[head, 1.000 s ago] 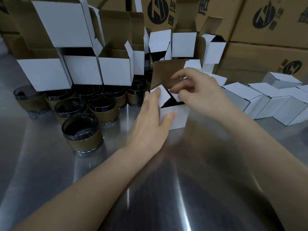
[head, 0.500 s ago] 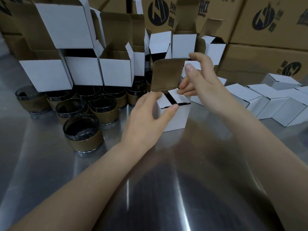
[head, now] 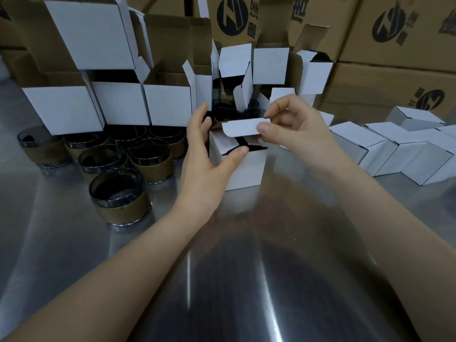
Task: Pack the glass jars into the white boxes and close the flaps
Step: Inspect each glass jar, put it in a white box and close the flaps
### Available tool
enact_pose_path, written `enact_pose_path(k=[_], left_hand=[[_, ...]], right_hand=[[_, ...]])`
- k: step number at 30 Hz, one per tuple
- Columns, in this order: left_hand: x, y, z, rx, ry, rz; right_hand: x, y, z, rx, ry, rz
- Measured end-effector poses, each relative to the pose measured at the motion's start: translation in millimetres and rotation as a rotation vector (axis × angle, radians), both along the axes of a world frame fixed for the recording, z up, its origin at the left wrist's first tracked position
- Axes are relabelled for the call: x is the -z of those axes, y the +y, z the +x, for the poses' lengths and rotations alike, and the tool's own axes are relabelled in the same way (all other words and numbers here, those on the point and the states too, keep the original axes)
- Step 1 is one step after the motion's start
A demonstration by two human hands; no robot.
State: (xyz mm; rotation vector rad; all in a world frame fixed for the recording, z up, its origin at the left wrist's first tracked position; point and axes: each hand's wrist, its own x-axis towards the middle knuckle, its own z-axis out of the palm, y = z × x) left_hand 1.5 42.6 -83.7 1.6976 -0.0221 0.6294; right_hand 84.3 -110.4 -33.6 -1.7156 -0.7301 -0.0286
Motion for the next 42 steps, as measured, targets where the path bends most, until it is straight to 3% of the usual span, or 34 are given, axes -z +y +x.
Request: enact_pose_path(k=[12,26,42], left_hand=[[-1.3,3.1,1.1,-0.071,-0.028,0.076],[-4.3,-1.2,-0.7,-0.054,-0.005,0.139],[-4.8,-4.5,-0.9,-0.097,0.043,0.068]], right_hand=[[4.3,-1.0,2.6,0.023,-0.2,-0.143],[1.9,-2.5,2.3,0.009,-0.226,-0.209],[3.0,1.7,-2.3,0.04,-0.368,-0.357]])
